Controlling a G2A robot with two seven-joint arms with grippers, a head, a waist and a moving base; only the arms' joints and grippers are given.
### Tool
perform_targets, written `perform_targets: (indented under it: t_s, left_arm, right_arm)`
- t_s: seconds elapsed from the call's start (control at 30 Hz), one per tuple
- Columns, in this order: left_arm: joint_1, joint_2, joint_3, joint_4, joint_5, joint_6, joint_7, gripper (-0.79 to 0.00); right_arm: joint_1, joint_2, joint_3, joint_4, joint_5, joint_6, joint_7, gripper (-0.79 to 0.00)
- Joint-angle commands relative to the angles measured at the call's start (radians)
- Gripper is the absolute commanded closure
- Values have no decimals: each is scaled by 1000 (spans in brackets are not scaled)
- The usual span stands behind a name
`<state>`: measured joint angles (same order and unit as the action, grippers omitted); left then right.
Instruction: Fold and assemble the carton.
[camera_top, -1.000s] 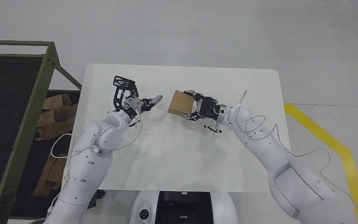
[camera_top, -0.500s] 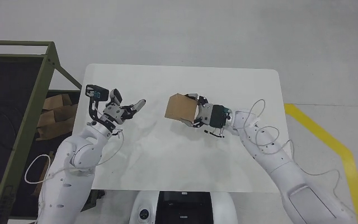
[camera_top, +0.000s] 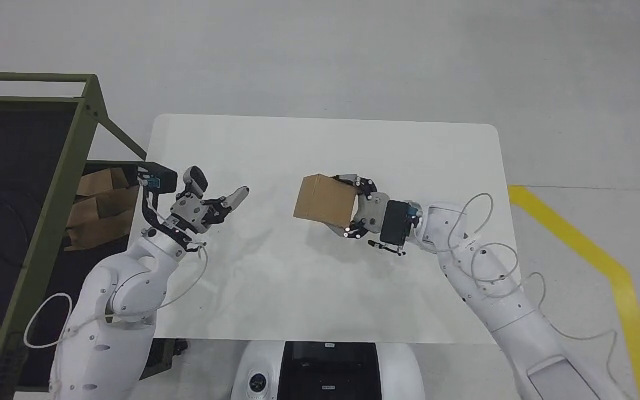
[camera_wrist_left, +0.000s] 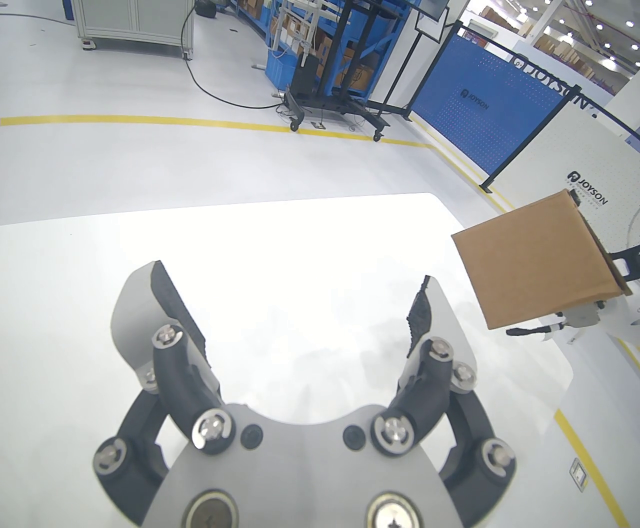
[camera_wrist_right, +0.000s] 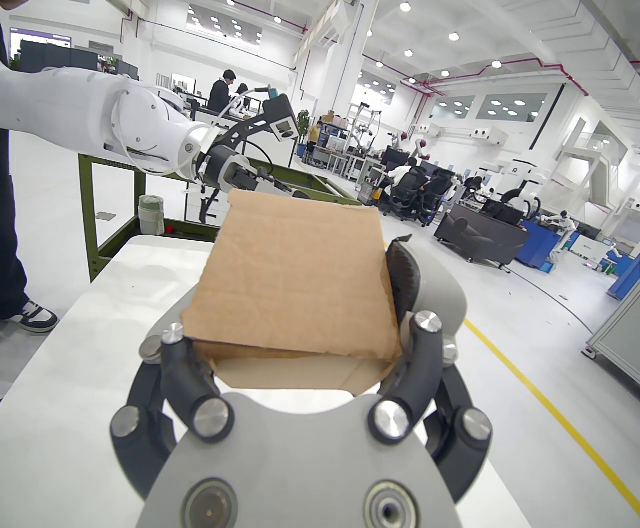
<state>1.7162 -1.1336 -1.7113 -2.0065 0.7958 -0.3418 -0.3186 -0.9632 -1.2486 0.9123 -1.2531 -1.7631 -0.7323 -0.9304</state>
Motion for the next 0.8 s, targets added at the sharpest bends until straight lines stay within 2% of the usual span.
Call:
perform_targets:
  t_s: [0.0, 0.17, 0.33, 0.77]
  left_arm:
    - [0, 0, 0, 0, 0, 0, 0, -785]
    - [1, 0, 4, -6, -2, -7, 8, -785]
    - [13, 0, -16, -35, -53, -23, 17, -785]
    - [127, 0, -137, -99, -203, -84, 83, -785]
  right_arm:
    - [0, 0, 0, 0, 0, 0, 0, 0]
    - [-16, 0, 9, -12, 30, 20, 35, 0]
    - [-41, 10, 72, -90, 95, 68, 73, 0]
    - [-145, 57, 284, -408, 66, 188, 83, 0]
